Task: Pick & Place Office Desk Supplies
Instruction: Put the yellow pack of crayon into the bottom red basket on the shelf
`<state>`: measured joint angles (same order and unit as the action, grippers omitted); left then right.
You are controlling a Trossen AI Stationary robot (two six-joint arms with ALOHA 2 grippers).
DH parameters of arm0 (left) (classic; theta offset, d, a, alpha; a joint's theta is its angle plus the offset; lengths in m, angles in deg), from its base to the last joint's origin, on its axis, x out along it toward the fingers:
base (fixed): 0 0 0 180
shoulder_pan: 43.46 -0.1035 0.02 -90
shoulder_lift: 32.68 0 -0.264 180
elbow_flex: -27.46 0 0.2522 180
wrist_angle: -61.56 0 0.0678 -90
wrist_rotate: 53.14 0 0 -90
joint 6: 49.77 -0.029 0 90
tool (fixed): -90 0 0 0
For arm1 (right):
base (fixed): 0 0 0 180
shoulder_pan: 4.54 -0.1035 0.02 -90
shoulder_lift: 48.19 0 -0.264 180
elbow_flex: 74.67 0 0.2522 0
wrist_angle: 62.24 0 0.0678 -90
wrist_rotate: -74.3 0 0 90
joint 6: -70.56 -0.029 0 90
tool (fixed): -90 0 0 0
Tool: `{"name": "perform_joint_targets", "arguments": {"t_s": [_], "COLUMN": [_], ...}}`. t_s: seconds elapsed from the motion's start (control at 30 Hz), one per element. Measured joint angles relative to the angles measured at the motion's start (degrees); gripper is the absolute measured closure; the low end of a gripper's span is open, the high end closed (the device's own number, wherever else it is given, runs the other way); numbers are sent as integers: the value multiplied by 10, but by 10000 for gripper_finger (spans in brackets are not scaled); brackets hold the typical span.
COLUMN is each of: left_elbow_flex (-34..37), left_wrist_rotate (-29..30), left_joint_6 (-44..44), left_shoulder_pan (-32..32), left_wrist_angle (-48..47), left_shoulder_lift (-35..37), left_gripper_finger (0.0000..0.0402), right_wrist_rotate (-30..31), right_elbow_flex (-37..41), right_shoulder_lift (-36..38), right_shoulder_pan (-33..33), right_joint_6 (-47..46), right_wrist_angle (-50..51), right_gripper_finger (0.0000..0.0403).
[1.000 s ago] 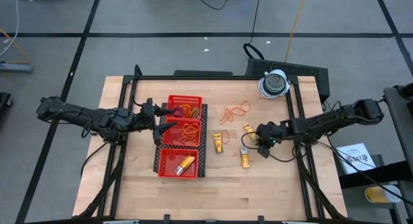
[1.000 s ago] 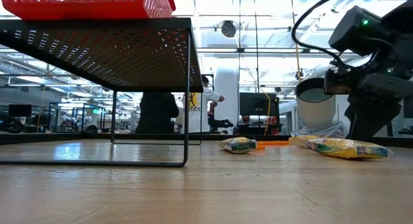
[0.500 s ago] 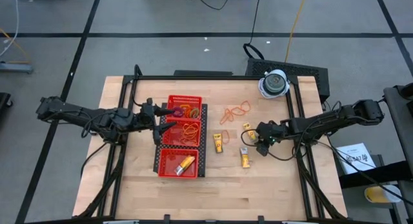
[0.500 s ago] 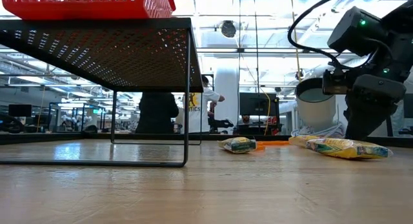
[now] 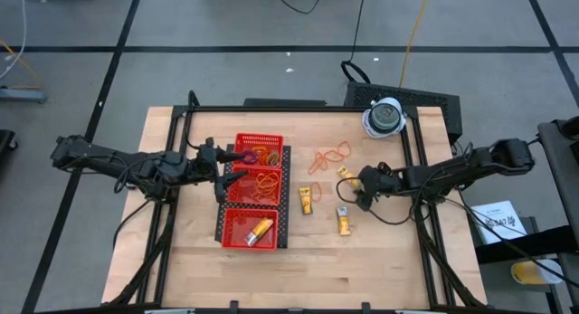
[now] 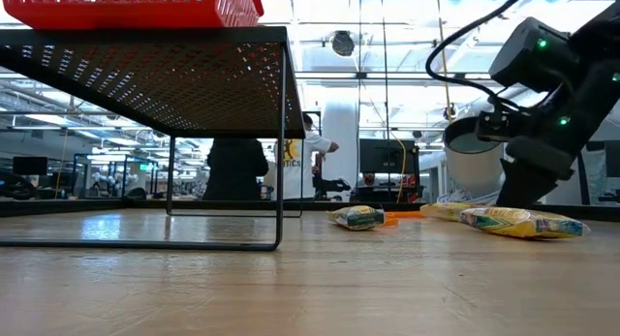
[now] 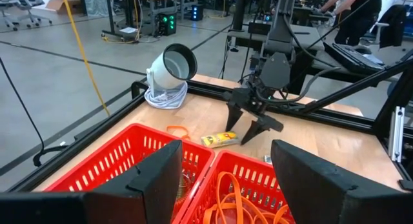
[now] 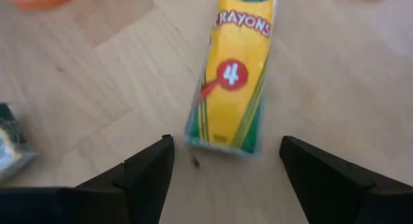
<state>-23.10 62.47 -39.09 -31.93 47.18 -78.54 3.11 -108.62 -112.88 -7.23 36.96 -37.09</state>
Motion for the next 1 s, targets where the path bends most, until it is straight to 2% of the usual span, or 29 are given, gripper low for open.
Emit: {"name": "perform_joint_targets", "arguments": {"t_s": [0.17, 0.3, 0.5, 0.83, 1.0], "left_elbow_flex": [0, 0, 0, 0, 0], "left_wrist_rotate": [0, 0, 0, 0, 0], "left_joint_6": [3, 4, 5, 5, 6], "left_shoulder_pan": [0, 0, 0, 0, 0], "left_wrist_angle": [0, 0, 0, 9, 30], "left_shoulder_lift": [0, 0, 0, 0, 0], "left_gripper_finger": [153, 153, 153, 153, 153], "right_wrist_rotate": [6, 34, 40, 66, 92], "right_elbow_flex": [8, 7, 7, 7, 8], "right_shoulder_lift": [-37, -57, -66, -68, -68], "right_shoulder_pan": [0, 0, 0, 1, 1], "right_joint_6": [16, 17, 12, 5, 61], "right_wrist_angle": [-65, -73, -74, -71, -114], "right_gripper_finger": [127, 130, 145, 246, 287]}}
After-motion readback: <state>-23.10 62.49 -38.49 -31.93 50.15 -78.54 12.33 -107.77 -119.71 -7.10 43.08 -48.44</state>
